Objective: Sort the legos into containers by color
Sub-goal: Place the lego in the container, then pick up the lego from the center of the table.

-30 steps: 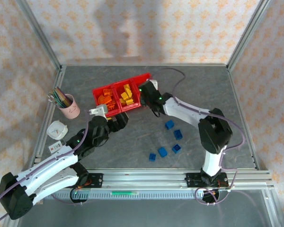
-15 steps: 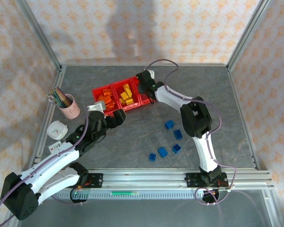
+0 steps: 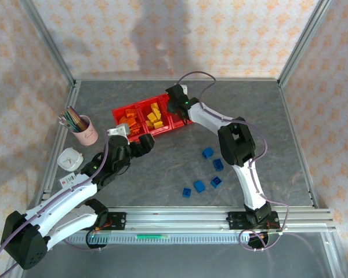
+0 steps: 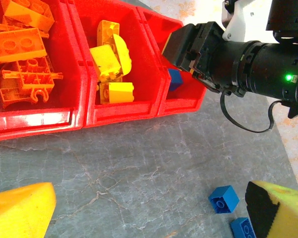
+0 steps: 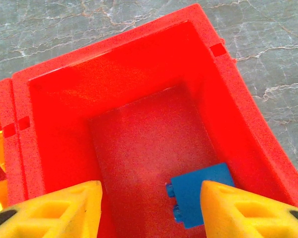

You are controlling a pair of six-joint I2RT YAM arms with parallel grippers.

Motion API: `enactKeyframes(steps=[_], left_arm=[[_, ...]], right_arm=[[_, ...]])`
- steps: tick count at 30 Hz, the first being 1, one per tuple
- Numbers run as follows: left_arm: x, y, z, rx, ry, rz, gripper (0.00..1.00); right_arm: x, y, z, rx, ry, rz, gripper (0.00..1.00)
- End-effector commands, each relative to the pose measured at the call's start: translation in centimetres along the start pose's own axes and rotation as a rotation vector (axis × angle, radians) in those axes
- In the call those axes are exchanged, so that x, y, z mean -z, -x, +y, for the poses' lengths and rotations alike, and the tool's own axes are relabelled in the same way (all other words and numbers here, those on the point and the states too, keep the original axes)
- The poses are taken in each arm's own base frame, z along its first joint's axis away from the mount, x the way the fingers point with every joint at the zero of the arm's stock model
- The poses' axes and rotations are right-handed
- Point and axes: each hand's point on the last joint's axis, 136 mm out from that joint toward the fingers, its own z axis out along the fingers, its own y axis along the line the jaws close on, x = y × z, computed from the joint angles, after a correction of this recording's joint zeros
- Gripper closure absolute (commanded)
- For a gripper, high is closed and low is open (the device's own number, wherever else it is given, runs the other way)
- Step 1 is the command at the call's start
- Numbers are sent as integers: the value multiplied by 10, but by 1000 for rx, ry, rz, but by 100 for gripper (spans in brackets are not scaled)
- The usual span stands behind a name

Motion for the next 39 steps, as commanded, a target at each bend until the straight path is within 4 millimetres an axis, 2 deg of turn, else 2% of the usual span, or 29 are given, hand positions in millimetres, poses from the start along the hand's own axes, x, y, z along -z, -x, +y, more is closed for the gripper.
enactKeyframes(steps=[1, 5, 11, 20, 26, 29, 34, 39], left_arm=[[5, 11, -11, -3, -27, -10, 1], [7, 7, -13, 7, -47, 3, 1], [8, -8, -15, 33, -88, 31, 1], [10, -32, -35, 31, -139, 52, 1], [6, -51, -45, 29, -159, 86, 1], [3, -55, -46, 31, -163, 95, 1], [2, -58, -49, 23, -161, 96, 1], [3, -55, -48, 22, -156, 87, 1]], right_arm=[[53, 25, -2, -15, 31, -44, 43], [84, 8, -22, -25, 19, -34, 38], [114, -47, -59, -39, -4, 41, 33], [133, -130, -116, -77, -75, 189, 24], [132, -179, -136, -68, -100, 281, 19], [129, -191, -132, -81, -69, 316, 19], [124, -198, -128, -124, -52, 330, 19], [115, -190, -119, -121, -35, 322, 19]])
